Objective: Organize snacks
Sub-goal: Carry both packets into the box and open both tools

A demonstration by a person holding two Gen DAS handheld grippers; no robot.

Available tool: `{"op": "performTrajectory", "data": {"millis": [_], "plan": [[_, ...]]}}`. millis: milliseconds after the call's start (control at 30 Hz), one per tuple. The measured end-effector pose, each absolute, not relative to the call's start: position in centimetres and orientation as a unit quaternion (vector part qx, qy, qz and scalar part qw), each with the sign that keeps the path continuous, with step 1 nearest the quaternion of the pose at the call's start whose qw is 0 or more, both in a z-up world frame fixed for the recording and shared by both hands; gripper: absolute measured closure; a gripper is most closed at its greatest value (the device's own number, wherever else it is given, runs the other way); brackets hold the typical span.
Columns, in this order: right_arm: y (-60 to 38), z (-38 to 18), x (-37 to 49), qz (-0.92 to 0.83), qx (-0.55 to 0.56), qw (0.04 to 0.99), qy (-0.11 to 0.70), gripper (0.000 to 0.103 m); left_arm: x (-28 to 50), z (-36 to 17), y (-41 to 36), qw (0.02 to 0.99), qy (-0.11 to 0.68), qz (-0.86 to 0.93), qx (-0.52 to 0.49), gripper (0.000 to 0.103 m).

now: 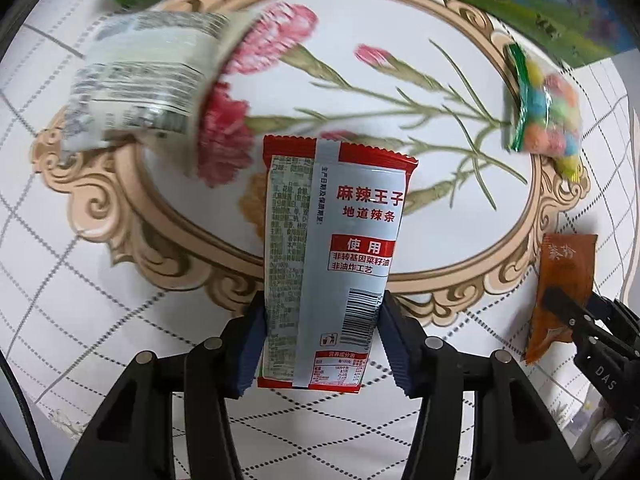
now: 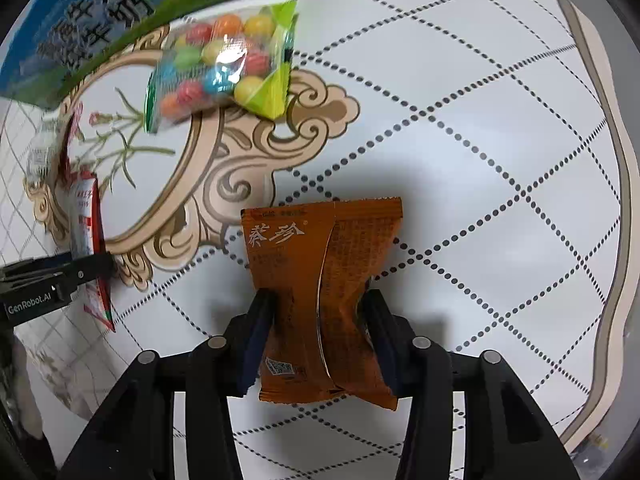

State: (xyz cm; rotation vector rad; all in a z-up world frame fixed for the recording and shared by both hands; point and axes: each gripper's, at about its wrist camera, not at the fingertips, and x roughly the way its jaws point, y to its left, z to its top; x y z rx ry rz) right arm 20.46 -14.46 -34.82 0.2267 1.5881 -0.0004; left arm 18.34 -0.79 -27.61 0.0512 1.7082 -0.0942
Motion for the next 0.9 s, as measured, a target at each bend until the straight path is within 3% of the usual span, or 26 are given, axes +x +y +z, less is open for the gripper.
{"op": "performTrajectory", "data": {"millis": [200,367,767,900], "plan": [[-13.2,-33.1,20.6,0.01,0.121,0.711,0.692,0.06,16.8,-25.8,-0.9,0.666,0.745,-0.044,0.011,0.054],[-12.1,-29.8,20.8,0.034,0.145,0.726,0.671,0.061,19.1,-20.9,-0.2,0.68,0.731,-0.064,-0.01,0.054],[-12.4,-16.3,26.0,0.099,0.176,0.79,0.579,0.061,24.6,-5.8,0.0,0.732,0.656,-0.16,-0.087,0.054],[-12.7,-12.7,31.2,0.086,0.153,0.819,0.546,0.061,29.2,-3.6,-1.3,0.757,0.63,-0.156,-0.077,0.054]]}}
